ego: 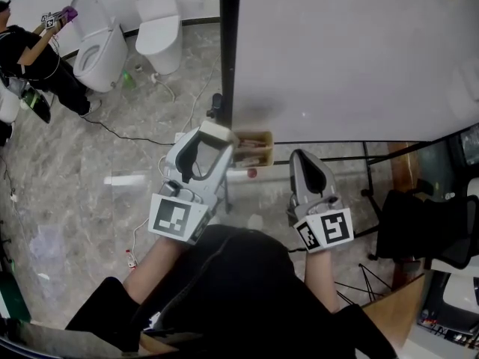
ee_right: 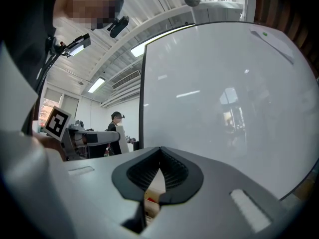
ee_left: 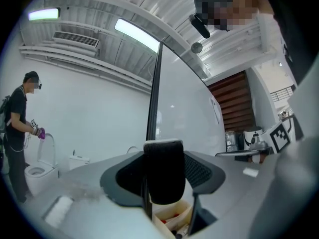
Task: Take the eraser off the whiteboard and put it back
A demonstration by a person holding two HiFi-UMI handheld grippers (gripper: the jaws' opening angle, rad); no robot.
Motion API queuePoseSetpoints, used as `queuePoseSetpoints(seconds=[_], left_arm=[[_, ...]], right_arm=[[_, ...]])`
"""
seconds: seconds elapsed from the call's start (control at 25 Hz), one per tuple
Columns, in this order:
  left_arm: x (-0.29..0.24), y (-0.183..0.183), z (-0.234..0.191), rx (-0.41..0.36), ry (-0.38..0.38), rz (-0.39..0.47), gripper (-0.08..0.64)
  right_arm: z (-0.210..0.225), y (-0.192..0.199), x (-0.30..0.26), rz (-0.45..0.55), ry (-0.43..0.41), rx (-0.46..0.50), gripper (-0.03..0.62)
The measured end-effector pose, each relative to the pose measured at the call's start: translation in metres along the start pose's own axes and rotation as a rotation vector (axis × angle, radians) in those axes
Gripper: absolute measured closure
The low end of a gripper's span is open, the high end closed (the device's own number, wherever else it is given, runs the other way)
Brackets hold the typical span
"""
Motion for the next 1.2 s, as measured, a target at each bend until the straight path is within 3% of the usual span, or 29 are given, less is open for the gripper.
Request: queuePoseSetpoints(seconds=[0.8,1.2], left_arm=[[0.002,0.006,-0.002,0.034,0.017,0.003,0.315],[-0.003,0.013,-0.002,0.014,0.000,-0.005,0.314]], right_arm=[[-0.002,0.001,-0.001,0.000,0.014,0.005,0.583],[-0.004,-0.002,-0.016,-0.016,0.013,0.034,0.583]])
Point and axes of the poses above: the fingertips, and each gripper's own axes: x backward along the fingers, z to its right, y out of its underside, the point moved 4 cm from there along x, backward along the fingers, and after that the axes turned 2 degrees about x, right-handed, at the moved point
